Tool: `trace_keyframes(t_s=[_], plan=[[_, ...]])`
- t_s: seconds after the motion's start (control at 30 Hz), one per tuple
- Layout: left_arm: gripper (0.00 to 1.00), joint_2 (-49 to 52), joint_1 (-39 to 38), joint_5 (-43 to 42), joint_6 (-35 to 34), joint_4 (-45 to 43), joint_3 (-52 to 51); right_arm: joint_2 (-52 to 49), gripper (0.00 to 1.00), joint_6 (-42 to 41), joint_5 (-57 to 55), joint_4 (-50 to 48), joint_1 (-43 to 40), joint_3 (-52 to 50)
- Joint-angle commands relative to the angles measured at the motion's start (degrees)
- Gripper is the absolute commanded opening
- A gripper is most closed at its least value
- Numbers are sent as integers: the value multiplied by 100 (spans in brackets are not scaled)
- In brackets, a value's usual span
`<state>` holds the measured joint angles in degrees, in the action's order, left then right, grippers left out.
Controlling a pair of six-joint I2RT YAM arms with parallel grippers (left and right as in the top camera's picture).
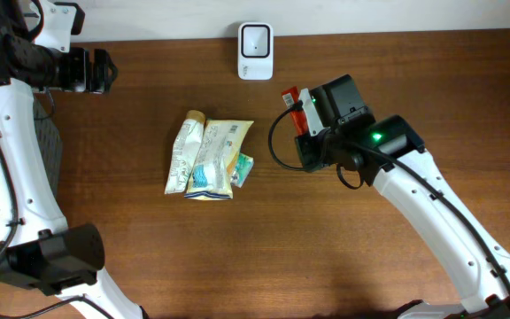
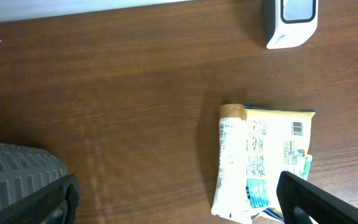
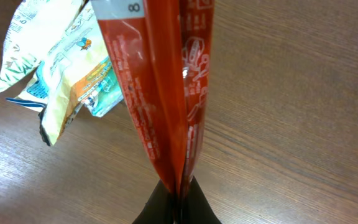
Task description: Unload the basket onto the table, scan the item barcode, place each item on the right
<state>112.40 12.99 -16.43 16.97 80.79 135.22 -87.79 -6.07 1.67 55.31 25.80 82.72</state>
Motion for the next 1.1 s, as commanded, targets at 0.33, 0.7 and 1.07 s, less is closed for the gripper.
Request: trace_keyframes(t_s=[0.33, 0.7, 1.07], plan=[[99, -98, 42, -7, 70, -11, 31, -1172, 4, 1106, -3869, -2280, 629, 13], [99, -98, 42, -7, 72, -11, 31, -3097, 4, -691, -4419, -131, 507, 7], [99, -98, 57, -7, 70, -11, 31, -3099, 52, 393, -2076, -116, 260, 1005]])
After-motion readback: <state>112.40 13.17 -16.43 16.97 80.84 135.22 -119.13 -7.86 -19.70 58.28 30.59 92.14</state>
